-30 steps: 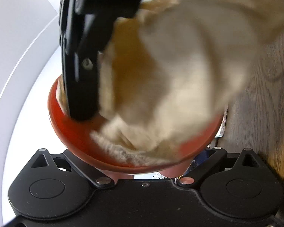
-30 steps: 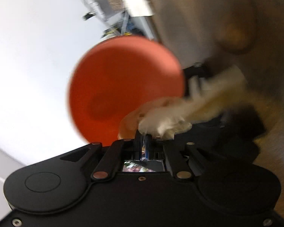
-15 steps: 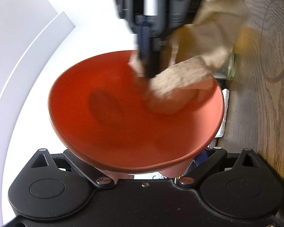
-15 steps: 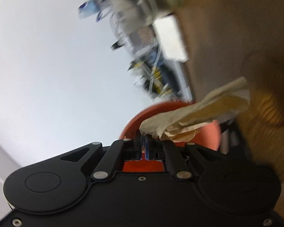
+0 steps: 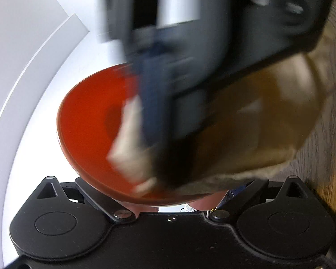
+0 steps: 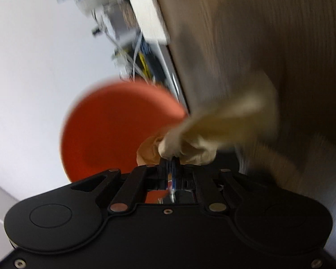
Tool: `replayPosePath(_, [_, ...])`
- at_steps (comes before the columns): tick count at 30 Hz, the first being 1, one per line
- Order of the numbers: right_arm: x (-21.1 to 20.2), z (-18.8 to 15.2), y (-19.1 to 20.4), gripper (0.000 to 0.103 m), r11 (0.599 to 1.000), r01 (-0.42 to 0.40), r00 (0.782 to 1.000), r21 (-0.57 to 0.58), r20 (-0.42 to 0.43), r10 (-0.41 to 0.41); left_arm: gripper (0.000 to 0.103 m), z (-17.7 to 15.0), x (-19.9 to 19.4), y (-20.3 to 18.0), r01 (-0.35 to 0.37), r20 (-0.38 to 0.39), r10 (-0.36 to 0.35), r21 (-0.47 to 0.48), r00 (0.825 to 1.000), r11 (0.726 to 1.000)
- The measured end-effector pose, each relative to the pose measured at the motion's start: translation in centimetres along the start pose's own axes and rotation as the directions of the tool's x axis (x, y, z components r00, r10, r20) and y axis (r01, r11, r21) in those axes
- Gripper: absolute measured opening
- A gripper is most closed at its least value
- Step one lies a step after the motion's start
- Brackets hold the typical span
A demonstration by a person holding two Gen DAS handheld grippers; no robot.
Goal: Clean bowl
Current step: 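Rub the paper towel along the bowl's inner wall with the right gripper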
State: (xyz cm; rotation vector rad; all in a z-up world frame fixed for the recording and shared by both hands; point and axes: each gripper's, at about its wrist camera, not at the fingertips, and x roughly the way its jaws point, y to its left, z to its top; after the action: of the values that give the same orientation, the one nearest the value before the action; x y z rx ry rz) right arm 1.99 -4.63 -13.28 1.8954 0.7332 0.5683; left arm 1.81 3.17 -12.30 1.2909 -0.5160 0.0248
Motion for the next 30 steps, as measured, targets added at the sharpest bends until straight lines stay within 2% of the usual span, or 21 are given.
replayPosePath(4, [0.4,-1.1,1.1,0.006,0.998,0.01,1.0,-0.057,-0.002,-0.01,0.095,0.0,0.0,0.0,-0.001,-0.003,0.001,0.001,1.0,1.0])
replayPosePath(11, [0.5,-1.2,2.6,0.006,0.996,-0.072,0.997,-0.061,-0.033,0.07,0.095,0.0,0.1,0.0,-0.001,-0.005,0.001,0.002,1.0,1.0])
replayPosePath(17, [0.2,-0.4,4.9,0.006,0.984,-0.13,0.991,-0.119,-0.003,0.13,0.095,-0.1,0.1,0.0,-0.001,-0.005,0.001,0.002,1.0,1.0])
replayPosePath(23, [0.2,2.6,6.8,0.006,0.975,-0.151,0.981,-0.162,0.094,0.168,0.095,-0.1,0.1,0.0,-0.001,-0.005,0.001,0.002,1.0,1.0])
replayPosePath(28, [-2.6,4.0,5.5,0.006,0.978,-0.126,0.972,-0.164,0.177,0.155,0.095,-0.1,0.0,0.0,-0.001,-0.005,0.001,0.002,1.0,1.0])
replayPosePath(30, [-2.5,5.2,5.1,0.006,0.982,-0.104,0.969,-0.157,0.207,0.135,0.095,-0.1,0.0,0.0,-0.001,-0.005,0.001,0.002,1.0,1.0])
